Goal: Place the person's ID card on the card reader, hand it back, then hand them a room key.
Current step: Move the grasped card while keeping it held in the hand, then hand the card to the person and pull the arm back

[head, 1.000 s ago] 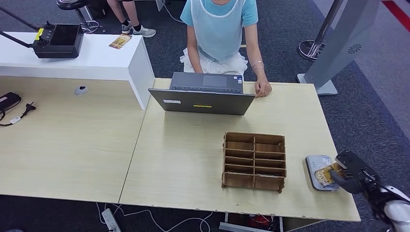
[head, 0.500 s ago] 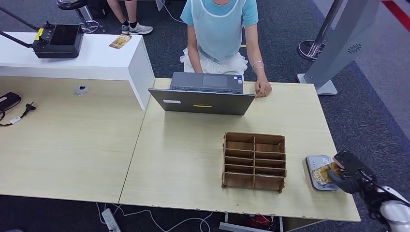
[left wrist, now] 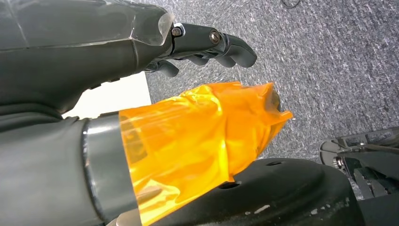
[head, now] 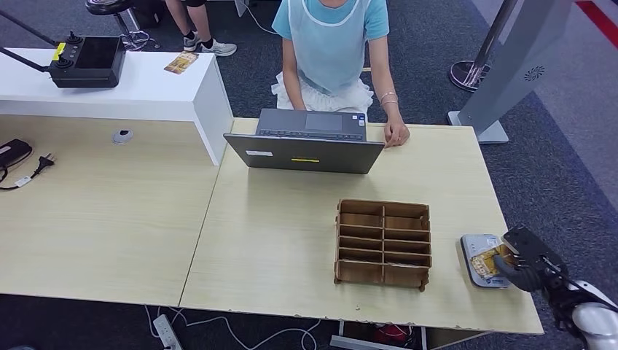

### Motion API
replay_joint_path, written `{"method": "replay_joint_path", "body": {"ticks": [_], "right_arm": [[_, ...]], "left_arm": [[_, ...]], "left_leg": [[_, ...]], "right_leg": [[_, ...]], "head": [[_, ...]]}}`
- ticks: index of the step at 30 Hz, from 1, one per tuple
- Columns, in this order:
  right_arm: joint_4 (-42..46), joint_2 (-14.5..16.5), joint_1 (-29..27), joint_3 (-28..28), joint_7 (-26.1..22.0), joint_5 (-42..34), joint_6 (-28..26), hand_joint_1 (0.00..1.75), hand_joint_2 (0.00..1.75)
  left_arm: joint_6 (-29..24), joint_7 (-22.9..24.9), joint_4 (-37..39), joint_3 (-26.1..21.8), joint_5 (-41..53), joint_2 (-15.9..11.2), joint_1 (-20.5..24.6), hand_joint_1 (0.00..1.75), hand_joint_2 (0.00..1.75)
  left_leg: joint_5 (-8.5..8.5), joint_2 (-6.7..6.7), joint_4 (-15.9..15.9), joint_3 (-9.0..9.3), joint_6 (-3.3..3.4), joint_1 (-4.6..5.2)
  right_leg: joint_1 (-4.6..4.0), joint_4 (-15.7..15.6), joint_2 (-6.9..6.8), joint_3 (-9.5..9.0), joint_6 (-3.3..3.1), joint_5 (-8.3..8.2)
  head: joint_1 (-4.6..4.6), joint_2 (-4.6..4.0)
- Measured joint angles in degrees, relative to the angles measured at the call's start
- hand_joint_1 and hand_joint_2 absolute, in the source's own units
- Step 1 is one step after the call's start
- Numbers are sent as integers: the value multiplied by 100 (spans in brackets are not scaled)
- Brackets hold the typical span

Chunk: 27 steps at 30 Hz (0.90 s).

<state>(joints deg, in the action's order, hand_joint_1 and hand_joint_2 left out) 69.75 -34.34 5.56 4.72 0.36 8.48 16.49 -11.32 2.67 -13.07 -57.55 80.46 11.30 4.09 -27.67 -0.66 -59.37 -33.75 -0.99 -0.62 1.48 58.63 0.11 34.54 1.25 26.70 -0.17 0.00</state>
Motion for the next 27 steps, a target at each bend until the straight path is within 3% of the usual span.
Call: {"method": "replay_joint_path", "body": {"ticks": [27], "right_arm": [[539, -185, 410, -270, -262, -453, 301, 175, 175]], "left_arm": [[-2, -31, 0, -4, -56, 2, 0, 0, 0]], "left_leg": [[0, 0, 0, -2, 0, 0]], "right_leg": [[0, 0, 0, 0, 0, 0]], "head": [[0, 0]]}}
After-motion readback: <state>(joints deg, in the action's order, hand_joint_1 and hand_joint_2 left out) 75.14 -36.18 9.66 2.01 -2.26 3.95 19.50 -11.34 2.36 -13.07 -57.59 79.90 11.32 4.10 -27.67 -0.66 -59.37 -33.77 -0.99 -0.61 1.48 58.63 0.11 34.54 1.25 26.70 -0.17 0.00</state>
